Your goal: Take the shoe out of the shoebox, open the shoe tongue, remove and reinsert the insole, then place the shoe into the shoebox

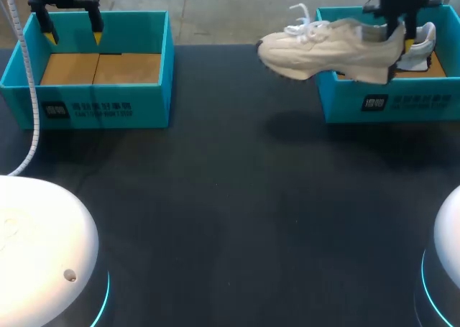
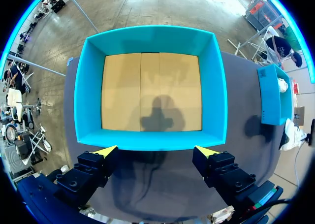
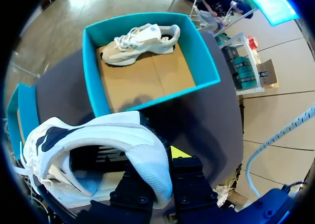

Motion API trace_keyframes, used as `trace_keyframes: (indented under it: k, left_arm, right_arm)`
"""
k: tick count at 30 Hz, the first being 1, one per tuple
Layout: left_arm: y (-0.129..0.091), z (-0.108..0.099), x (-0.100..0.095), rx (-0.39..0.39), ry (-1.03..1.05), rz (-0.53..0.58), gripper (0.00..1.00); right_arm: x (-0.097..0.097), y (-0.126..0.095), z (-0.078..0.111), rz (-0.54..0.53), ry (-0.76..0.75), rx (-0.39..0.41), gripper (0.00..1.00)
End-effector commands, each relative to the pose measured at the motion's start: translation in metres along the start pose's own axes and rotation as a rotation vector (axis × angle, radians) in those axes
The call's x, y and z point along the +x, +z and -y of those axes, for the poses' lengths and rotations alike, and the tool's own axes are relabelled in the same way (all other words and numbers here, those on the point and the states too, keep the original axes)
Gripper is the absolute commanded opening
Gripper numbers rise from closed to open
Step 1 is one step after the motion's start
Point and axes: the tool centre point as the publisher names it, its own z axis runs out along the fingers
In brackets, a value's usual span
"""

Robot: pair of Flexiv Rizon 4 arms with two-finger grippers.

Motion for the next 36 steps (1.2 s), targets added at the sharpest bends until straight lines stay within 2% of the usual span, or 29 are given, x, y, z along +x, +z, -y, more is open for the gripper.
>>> trace_keyframes:
  k: [1, 5, 11, 22, 25, 27, 29, 36]
  left_arm:
    - [0.0, 0.0, 0.0, 0.0, 0.0, 0.0, 1.0]
    - [0.0, 0.0, 0.0, 0.0, 0.0, 0.0, 1.0]
    - [0.0, 0.0, 0.0, 0.0, 0.0, 0.0, 1.0]
    - [0.0, 0.0, 0.0, 0.0, 0.0, 0.0, 1.0]
    - [0.0, 0.0, 0.0, 0.0, 0.0, 0.0, 1.0]
    - [0.0, 0.0, 0.0, 0.0, 0.0, 0.0, 1.0]
    - [0.0, 0.0, 0.0, 0.0, 0.0, 0.0, 1.0]
    - [0.0, 0.0, 0.0, 0.0, 0.0, 0.0, 1.0]
  right_arm:
    - [0.01, -0.008, 0.037, 0.002, 0.001, -0.079, 0.0]
    - [0.019, -0.016, 0.063, 0.014, -0.005, -0.076, 0.0]
    - [0.034, -0.018, 0.091, 0.004, -0.015, -0.067, 0.0]
    - [0.058, -0.005, 0.143, -0.039, -0.029, -0.01, 0.0]
    - [0.063, -0.002, 0.161, -0.023, -0.055, 0.0, 0.0]
    - [0.063, 0.001, 0.173, 0.025, -0.067, 0.018, 0.0]
    - [0.065, 0.001, 0.182, -0.004, -0.08, 0.029, 0.0]
    - [0.081, 0.016, 0.216, -0.007, -0.098, 0.088, 0.0]
